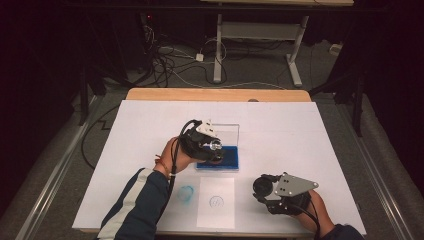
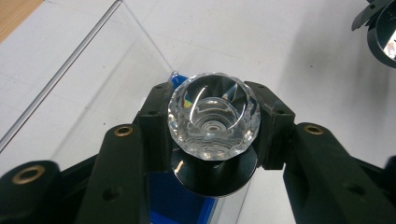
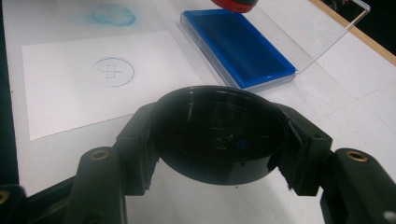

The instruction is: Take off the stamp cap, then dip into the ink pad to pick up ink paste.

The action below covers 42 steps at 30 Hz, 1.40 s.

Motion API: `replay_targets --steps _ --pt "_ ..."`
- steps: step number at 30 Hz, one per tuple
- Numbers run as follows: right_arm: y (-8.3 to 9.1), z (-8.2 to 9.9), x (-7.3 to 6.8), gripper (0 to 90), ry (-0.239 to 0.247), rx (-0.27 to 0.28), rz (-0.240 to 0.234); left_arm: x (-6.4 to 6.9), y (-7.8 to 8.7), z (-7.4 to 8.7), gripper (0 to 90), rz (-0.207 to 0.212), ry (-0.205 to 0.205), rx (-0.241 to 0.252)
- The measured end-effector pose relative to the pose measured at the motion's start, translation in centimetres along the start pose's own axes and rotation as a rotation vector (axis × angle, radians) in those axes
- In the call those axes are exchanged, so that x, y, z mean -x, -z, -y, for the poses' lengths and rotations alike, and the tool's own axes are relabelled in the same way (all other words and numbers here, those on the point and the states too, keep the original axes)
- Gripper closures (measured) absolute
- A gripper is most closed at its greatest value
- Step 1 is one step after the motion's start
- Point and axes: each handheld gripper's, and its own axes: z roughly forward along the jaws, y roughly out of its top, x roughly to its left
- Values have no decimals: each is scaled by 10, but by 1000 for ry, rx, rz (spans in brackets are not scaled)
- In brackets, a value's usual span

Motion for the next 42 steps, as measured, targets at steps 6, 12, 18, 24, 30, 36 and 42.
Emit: replay_targets --steps 6,12,18,24,30,36,42 --pt "1 1 0 384 3 -3 4 -1 -2 1 537 1 6 -1" --pt "1 1 0 384 -1 -2 5 -3 -6 1 537 -1 6 -10" --pt "1 1 1 384 -3 0 7 -7 -11 3 537 -5 26 -11" --pt "3 2 1 384 9 -3 7 -9 -23 5 537 -4 25 -32" --pt "5 3 -1 384 5 -1 10 -12 -33 8 538 -16 39 -39" --pt "5 3 -2 384 8 -3 10 -14 -37 10 538 -21 49 -40" --pt "5 4 -2 383 7 -4 11 -17 -41 12 537 -31 66 -12"
